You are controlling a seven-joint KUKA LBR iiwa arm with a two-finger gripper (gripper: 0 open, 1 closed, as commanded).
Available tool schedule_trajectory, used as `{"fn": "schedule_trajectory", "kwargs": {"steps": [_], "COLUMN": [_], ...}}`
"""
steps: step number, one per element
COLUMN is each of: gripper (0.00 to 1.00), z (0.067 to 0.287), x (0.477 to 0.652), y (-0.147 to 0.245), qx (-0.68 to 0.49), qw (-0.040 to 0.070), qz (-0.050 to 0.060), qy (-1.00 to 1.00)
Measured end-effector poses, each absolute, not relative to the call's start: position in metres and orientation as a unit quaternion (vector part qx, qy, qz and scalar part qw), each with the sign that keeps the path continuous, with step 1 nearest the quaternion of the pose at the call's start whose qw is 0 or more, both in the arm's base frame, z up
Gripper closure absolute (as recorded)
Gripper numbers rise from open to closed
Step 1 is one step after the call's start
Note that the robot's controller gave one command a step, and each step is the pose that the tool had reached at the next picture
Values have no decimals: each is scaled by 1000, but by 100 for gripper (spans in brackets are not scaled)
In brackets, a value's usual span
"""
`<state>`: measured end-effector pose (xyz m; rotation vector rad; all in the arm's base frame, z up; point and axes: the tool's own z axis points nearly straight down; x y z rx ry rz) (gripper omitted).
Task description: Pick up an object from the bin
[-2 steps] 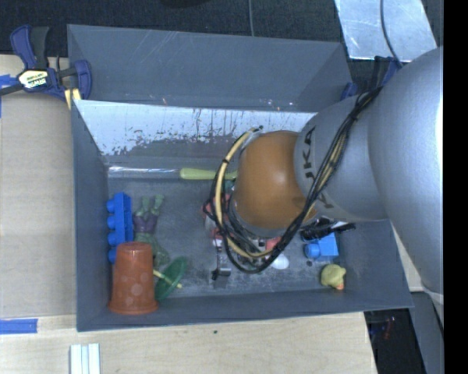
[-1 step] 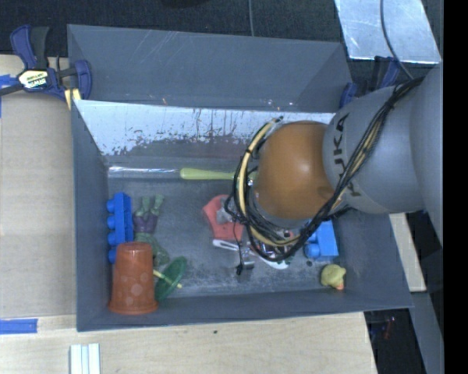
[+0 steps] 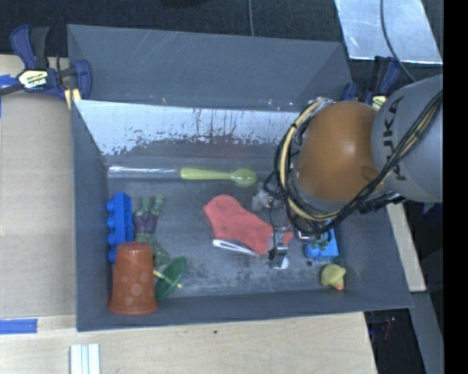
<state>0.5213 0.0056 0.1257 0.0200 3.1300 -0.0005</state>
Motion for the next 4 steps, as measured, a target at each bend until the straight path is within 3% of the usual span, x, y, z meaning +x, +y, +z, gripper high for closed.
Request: {"fn": "schedule_trajectory", "kwargs": {"steps": [1, 2, 3, 4], "gripper": [0, 0, 100, 0], "z": [124, 91, 72, 71], "x": [535, 530, 524, 523], "y": [-16, 28, 32, 32], "qx": [75, -111, 136, 136], "qw": [9, 9, 9, 8], "qz": [-1, -2, 0, -1], "qy": [997, 994, 991, 991]}}
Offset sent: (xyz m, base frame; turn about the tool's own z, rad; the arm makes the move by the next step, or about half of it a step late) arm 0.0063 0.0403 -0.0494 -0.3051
